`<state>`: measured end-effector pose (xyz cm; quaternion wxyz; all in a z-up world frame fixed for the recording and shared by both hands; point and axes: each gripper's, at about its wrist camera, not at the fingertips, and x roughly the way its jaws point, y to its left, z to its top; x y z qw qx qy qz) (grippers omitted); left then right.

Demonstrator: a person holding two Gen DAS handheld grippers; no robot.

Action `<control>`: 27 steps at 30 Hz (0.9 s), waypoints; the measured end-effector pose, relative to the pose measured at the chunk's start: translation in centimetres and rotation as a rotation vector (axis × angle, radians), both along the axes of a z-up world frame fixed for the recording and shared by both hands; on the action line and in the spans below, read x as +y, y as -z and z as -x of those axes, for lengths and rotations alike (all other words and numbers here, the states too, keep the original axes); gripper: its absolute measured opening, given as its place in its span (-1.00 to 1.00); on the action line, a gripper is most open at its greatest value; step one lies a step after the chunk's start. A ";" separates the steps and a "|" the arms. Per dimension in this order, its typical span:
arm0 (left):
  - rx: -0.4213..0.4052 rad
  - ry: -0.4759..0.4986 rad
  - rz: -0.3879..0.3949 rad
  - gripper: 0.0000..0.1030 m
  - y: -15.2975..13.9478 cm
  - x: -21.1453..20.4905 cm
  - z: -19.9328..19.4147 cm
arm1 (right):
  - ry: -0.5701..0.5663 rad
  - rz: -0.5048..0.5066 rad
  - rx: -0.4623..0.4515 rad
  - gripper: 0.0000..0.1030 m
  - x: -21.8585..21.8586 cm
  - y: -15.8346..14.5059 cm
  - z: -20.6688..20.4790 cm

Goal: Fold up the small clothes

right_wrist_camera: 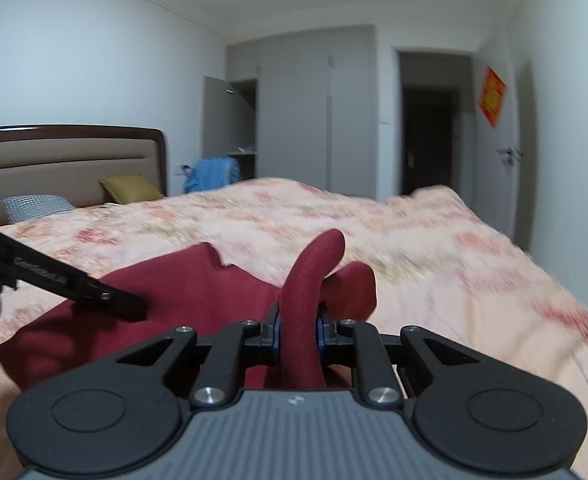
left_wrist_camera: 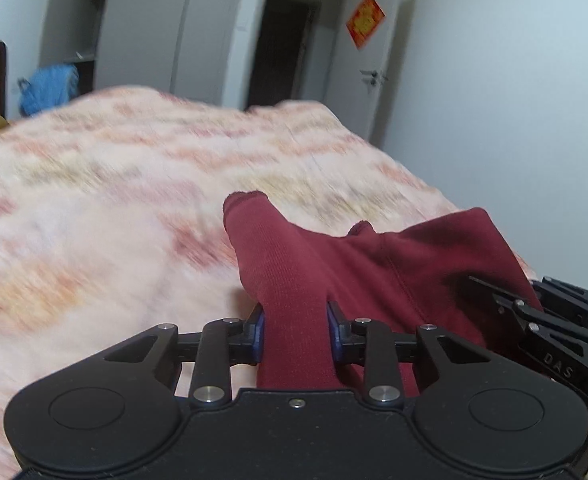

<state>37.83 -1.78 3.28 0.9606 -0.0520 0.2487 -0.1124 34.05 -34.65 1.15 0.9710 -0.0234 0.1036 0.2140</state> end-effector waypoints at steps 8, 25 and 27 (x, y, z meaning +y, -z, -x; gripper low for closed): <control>-0.069 -0.183 -0.012 -0.39 -2.3 7.9 -1.9 | -0.141 -0.050 -0.027 -0.65 7.7 -2.1 -5.0; 0.058 -0.364 0.190 -0.19 5.5 15.8 -5.0 | -0.072 -0.010 0.148 -0.43 15.3 3.7 -13.4; 0.060 -0.366 0.191 -0.17 5.5 15.7 -5.1 | -0.063 0.001 0.139 -0.34 15.4 4.0 -13.1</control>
